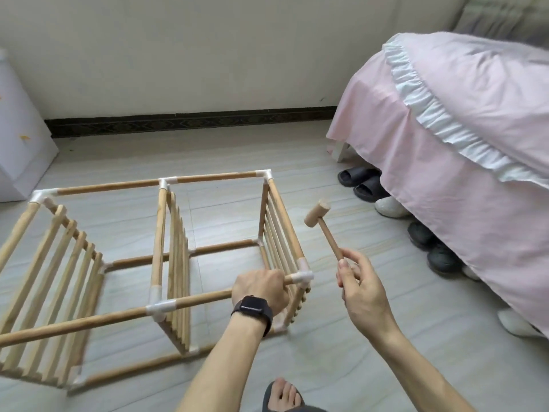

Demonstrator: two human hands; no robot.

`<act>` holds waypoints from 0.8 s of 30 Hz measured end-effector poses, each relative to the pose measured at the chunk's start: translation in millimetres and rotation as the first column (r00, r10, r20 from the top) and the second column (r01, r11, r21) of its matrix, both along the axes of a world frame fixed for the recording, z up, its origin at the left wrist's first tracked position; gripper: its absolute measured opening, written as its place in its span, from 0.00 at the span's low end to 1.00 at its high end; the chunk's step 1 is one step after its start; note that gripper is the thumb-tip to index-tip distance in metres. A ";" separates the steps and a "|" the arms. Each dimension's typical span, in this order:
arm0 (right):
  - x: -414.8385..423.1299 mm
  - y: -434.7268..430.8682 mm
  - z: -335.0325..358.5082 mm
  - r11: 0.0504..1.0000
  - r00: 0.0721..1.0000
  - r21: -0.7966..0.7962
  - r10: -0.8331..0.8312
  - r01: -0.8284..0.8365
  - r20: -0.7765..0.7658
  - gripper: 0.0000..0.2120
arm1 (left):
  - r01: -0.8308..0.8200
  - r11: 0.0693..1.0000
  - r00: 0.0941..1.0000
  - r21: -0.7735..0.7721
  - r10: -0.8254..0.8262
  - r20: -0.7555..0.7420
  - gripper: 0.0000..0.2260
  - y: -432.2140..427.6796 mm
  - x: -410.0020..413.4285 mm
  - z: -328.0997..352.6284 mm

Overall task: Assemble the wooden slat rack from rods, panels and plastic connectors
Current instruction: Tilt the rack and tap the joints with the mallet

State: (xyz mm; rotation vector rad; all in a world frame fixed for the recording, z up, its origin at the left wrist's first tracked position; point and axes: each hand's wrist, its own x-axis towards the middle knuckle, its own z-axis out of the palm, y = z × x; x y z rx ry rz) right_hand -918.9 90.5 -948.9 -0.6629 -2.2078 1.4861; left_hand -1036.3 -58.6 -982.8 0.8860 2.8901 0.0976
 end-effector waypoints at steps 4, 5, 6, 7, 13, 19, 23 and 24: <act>33.5 -4.3 -4.0 0.956 0.980 0.278 0.039 -0.093 0.193 0.12 | -0.042 0.999 0.999 -0.009 0.042 0.009 0.11 5.6 1.7 2.2; 40.5 -7.2 -3.9 0.935 0.979 0.339 0.037 -0.105 0.201 0.14 | -0.042 0.999 0.999 -0.005 0.042 0.009 0.10 4.7 2.7 2.1; 46.2 -10.3 -3.5 0.916 0.983 0.389 0.026 -0.096 0.180 0.15 | -0.039 0.999 0.999 -0.002 0.039 0.009 0.10 3.7 3.3 2.3; 51.0 -13.2 -3.4 0.905 0.992 0.422 0.007 -0.059 0.125 0.15 | -0.034 0.999 0.999 0.000 0.034 0.011 0.09 2.8 3.5 2.7; 66.2 -23.5 -9.7 0.896 0.984 0.431 0.031 -0.105 0.175 0.24 | -0.020 1.000 1.000 -0.014 0.021 0.020 0.08 0.6 3.7 4.5; 77.6 -20.5 -21.6 0.897 0.997 0.442 -0.031 -0.005 0.075 0.23 | -0.021 1.000 1.000 -0.011 0.021 0.003 0.08 -5.5 1.6 3.0; 78.7 -23.9 -24.9 0.896 0.978 0.429 0.027 -0.116 0.208 0.25 | -0.020 1.000 1.000 -0.016 0.021 0.014 0.08 -8.8 3.3 2.2; 78.5 -25.2 -24.0 0.904 0.995 0.426 0.000 -0.042 0.098 0.23 | -0.027 0.999 1.000 -0.020 0.028 0.013 0.08 -9.9 2.8 3.1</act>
